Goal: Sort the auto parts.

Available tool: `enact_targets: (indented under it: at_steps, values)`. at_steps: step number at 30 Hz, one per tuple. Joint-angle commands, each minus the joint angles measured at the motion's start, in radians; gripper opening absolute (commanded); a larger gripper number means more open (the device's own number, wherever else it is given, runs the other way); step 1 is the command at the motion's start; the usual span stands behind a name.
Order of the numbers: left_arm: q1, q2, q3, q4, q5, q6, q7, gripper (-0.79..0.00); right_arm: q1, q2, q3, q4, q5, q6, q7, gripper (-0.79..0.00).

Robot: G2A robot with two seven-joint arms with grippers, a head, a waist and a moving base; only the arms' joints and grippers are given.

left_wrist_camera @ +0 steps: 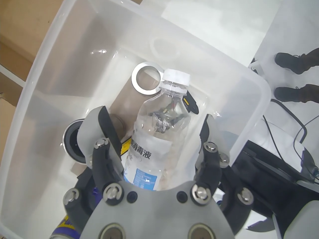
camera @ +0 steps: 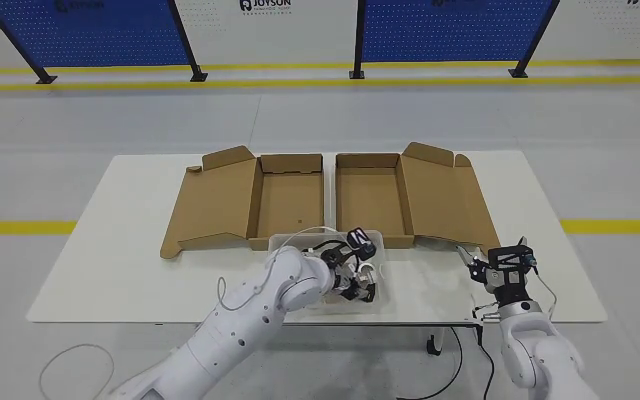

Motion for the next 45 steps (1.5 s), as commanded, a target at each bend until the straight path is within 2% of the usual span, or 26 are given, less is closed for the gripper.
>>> enact_targets:
  at_steps: [1, 5, 10, 13, 26, 45]
  values:
    - [0.004, 0.004, -0.008, -0.014, -0.002, -0.014, -0.029, -0.148, 0.0, 0.0, 0.0, 0.0, 0.0, 0.0, 0.0, 0.0]
    - [0.011, 0.01, -0.023, -0.027, -0.018, -0.043, -0.059, -0.194, 0.0, 0.0, 0.0, 0.0, 0.0, 0.0, 0.0, 0.0]
    - [0.007, 0.014, -0.035, -0.016, -0.034, -0.066, -0.071, -0.194, 0.0, 0.0, 0.0, 0.0, 0.0, 0.0, 0.0, 0.0]
    - [-0.003, 0.012, -0.028, -0.004, -0.042, -0.078, -0.09, -0.249, 0.0, 0.0, 0.0, 0.0, 0.0, 0.0, 0.0, 0.0]
    - [-0.045, -0.005, 0.008, 0.076, -0.07, -0.09, -0.097, -0.182, 0.0, 0.0, 0.0, 0.0, 0.0, 0.0, 0.0, 0.0]
    - [-0.083, -0.024, 0.051, 0.155, -0.085, -0.101, -0.105, -0.197, 0.0, 0.0, 0.0, 0.0, 0.0, 0.0, 0.0, 0.0]
